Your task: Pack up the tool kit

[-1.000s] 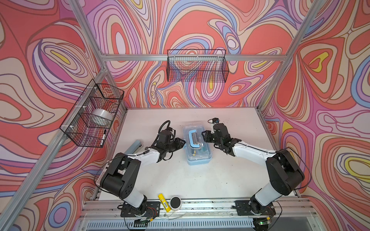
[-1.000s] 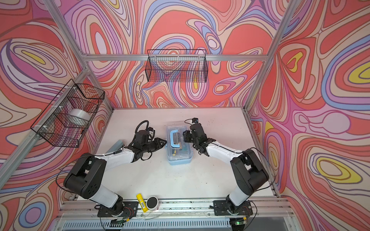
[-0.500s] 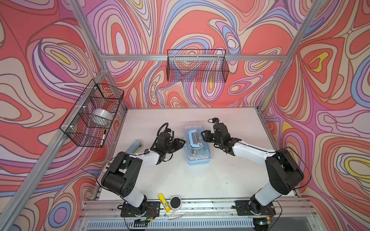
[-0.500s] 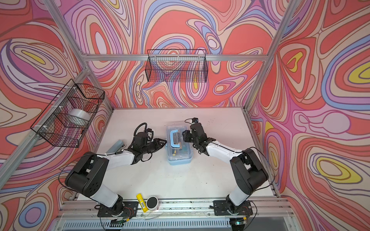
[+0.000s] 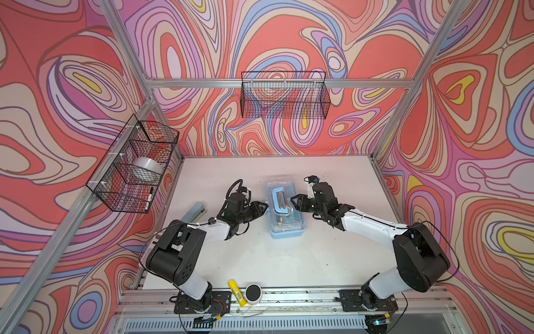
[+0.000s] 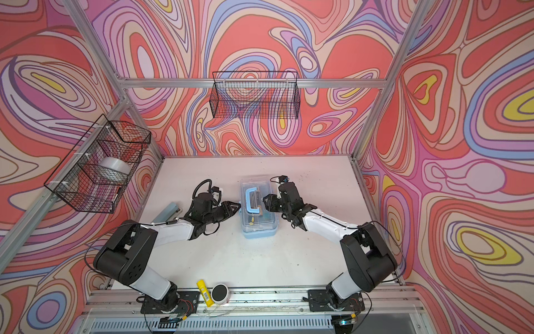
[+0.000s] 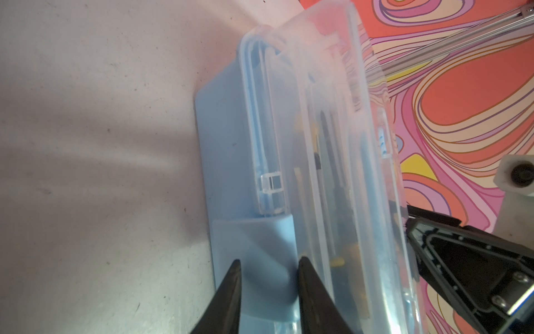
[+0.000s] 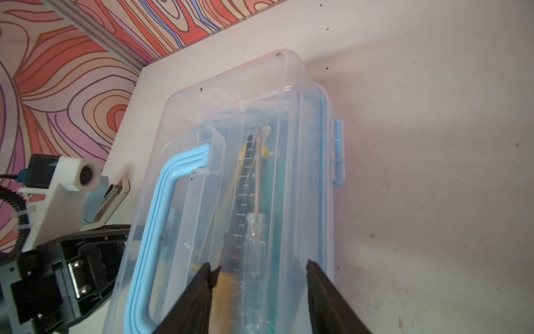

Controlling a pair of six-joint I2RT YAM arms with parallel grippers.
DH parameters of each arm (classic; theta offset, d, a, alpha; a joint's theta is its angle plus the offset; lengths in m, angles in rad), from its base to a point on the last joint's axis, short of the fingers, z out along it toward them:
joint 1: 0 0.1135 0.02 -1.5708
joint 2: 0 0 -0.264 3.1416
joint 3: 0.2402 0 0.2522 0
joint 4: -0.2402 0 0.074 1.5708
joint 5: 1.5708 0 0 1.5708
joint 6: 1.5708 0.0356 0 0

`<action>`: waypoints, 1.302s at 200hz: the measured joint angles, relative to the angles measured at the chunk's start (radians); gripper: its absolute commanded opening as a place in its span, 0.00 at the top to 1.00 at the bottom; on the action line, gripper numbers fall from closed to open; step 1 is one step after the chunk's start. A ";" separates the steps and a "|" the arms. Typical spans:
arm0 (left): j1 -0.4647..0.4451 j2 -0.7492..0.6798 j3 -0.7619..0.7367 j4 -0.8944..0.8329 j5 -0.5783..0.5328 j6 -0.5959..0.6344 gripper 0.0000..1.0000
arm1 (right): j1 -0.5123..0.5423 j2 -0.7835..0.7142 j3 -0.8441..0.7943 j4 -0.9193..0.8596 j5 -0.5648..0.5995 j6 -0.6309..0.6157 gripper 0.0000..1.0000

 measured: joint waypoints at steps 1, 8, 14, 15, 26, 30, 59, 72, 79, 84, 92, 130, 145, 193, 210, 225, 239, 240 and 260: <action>0.000 0.000 0.000 0.001 -0.001 0.000 0.65 | -0.001 0.000 -0.002 0.003 -0.002 0.000 0.47; -0.002 0.000 -0.005 0.010 -0.007 0.000 0.65 | -0.005 -0.002 -0.011 0.017 -0.014 0.005 0.47; -0.003 0.000 -0.010 0.020 -0.010 -0.001 0.65 | -0.008 -0.003 -0.020 0.032 -0.023 0.011 0.47; -0.003 0.000 -0.011 0.021 -0.011 -0.001 0.64 | -0.008 -0.003 -0.021 0.034 -0.024 0.011 0.47; -0.004 0.001 -0.021 0.044 -0.014 -0.003 0.64 | -0.014 -0.005 -0.038 0.062 -0.042 0.022 0.47; -0.005 0.002 -0.026 0.052 -0.015 -0.005 0.64 | -0.016 -0.005 -0.045 0.072 -0.047 0.024 0.47; -0.010 0.013 -0.065 0.143 -0.019 -0.031 0.64 | -0.027 -0.008 -0.089 0.150 -0.080 0.060 0.47; -0.011 0.024 -0.081 0.192 -0.020 -0.047 0.65 | -0.031 -0.009 -0.108 0.183 -0.087 0.076 0.47; -0.013 0.031 -0.086 0.213 -0.021 -0.055 0.65 | -0.032 -0.010 -0.117 0.200 -0.089 0.084 0.47; -0.014 0.036 -0.096 0.237 -0.024 -0.061 0.65 | -0.032 -0.011 -0.124 0.211 -0.090 0.090 0.47; -0.015 0.047 -0.112 0.278 -0.027 -0.076 0.65 | -0.033 -0.011 -0.134 0.229 -0.093 0.099 0.48; -0.019 0.147 -0.166 0.538 -0.031 -0.156 0.66 | -0.037 -0.011 -0.180 0.316 -0.102 0.142 0.48; -0.023 0.202 -0.177 0.649 -0.037 -0.195 0.67 | -0.038 -0.010 -0.192 0.338 -0.102 0.151 0.48; -0.048 0.348 -0.178 0.901 -0.092 -0.283 0.68 | -0.043 -0.006 -0.224 0.400 -0.092 0.176 0.48; -0.049 0.364 -0.183 0.938 -0.101 -0.293 0.68 | -0.043 -0.011 -0.227 0.404 -0.087 0.179 0.48; -0.049 0.362 -0.183 0.937 -0.103 -0.296 0.67 | -0.043 -0.017 -0.225 0.389 -0.084 0.178 0.48; -0.049 0.346 -0.183 0.911 -0.102 -0.292 0.65 | -0.043 -0.023 -0.211 0.356 -0.083 0.177 0.47; -0.048 0.343 -0.183 0.906 -0.102 -0.290 0.65 | -0.043 -0.024 -0.209 0.351 -0.083 0.177 0.47; -0.036 0.285 -0.177 0.800 -0.082 -0.269 0.58 | -0.042 -0.035 -0.176 0.274 -0.079 0.166 0.45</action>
